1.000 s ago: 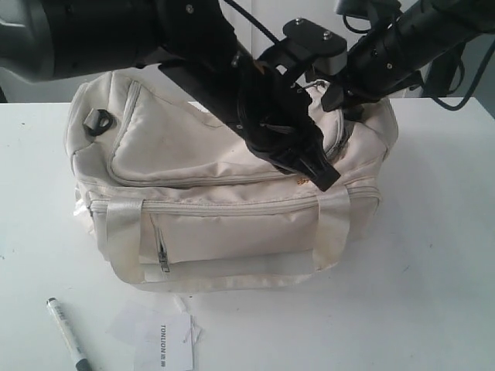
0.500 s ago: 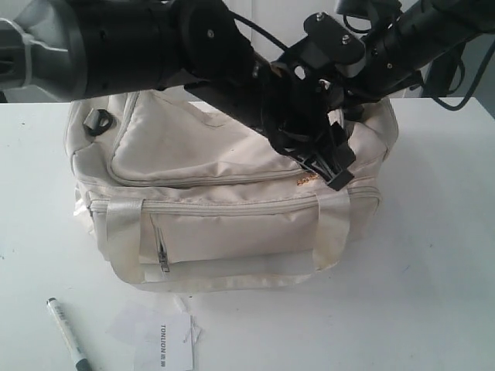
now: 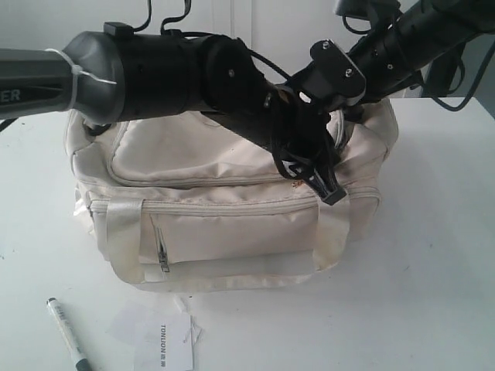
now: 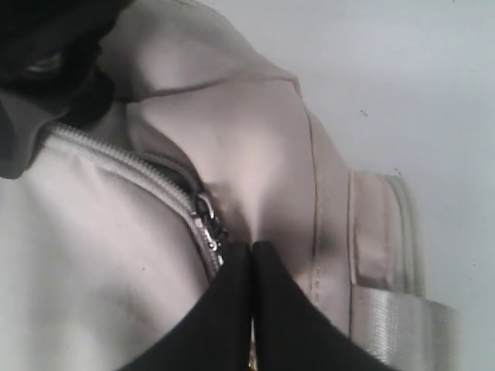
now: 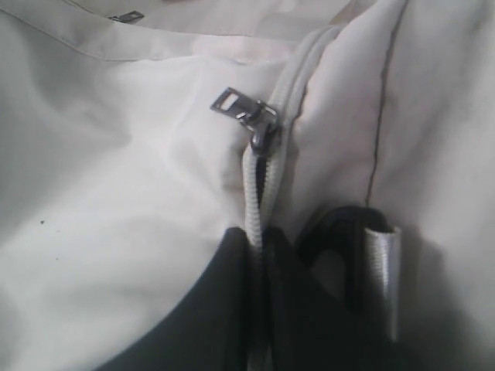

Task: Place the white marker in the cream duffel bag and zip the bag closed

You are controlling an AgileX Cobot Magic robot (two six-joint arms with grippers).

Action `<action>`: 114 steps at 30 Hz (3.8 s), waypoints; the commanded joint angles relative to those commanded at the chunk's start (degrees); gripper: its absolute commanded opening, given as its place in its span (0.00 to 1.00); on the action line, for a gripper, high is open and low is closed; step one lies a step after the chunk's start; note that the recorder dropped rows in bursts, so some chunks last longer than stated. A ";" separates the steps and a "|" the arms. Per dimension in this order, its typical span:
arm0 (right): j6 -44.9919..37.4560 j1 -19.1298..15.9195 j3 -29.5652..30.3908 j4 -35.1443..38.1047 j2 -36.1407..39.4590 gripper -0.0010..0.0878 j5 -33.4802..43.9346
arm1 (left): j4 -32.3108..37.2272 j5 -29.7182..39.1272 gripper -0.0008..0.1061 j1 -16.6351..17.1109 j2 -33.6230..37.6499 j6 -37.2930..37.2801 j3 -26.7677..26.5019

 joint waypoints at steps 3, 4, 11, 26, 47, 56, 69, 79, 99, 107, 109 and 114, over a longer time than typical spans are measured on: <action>-0.47 0.00 0.00 0.00 0.00 0.01 0.00 | 0.56 -0.22 0.01 0.00 -1.40 -0.13 0.00; -0.58 0.00 0.00 0.00 0.00 0.01 -0.12 | 0.72 -0.10 0.01 0.00 -1.71 -0.13 0.00; -0.97 0.00 0.00 0.00 0.00 0.01 -0.72 | 1.01 3.07 0.01 0.00 -3.57 -0.13 0.00; -0.97 0.00 0.00 0.23 0.00 0.01 -0.82 | 8.26 4.28 0.46 0.00 0.10 6.31 0.00; -1.10 0.00 0.00 0.23 0.00 0.01 -1.22 | 8.69 -0.54 0.01 0.00 1.20 4.05 0.00; -1.35 0.00 0.00 0.23 0.00 0.01 -1.47 | 9.15 0.34 0.01 0.00 -2.65 3.10 0.00; -1.35 0.00 0.00 -0.02 0.00 0.01 -2.04 | 9.46 6.90 0.22 0.00 -2.76 7.20 0.00; -1.35 0.00 0.00 -0.02 0.00 0.01 -2.16 | 9.46 5.76 0.48 0.00 0.84 24.70 0.00; -1.35 0.00 0.00 0.08 0.00 0.01 -2.27 | 8.60 -2.44 0.05 -0.08 2.44 22.98 0.00; -1.35 0.00 0.00 0.08 0.00 0.01 -2.27 | 9.21 -0.65 0.01 -0.08 0.92 19.25 0.00; -1.35 0.00 0.00 -0.08 0.00 0.01 -2.28 | 9.36 -0.35 0.01 -0.08 0.16 19.13 0.00; -1.35 0.00 0.00 -0.08 0.00 0.01 -2.28 | 9.36 0.00 0.01 -0.08 -1.19 18.17 0.00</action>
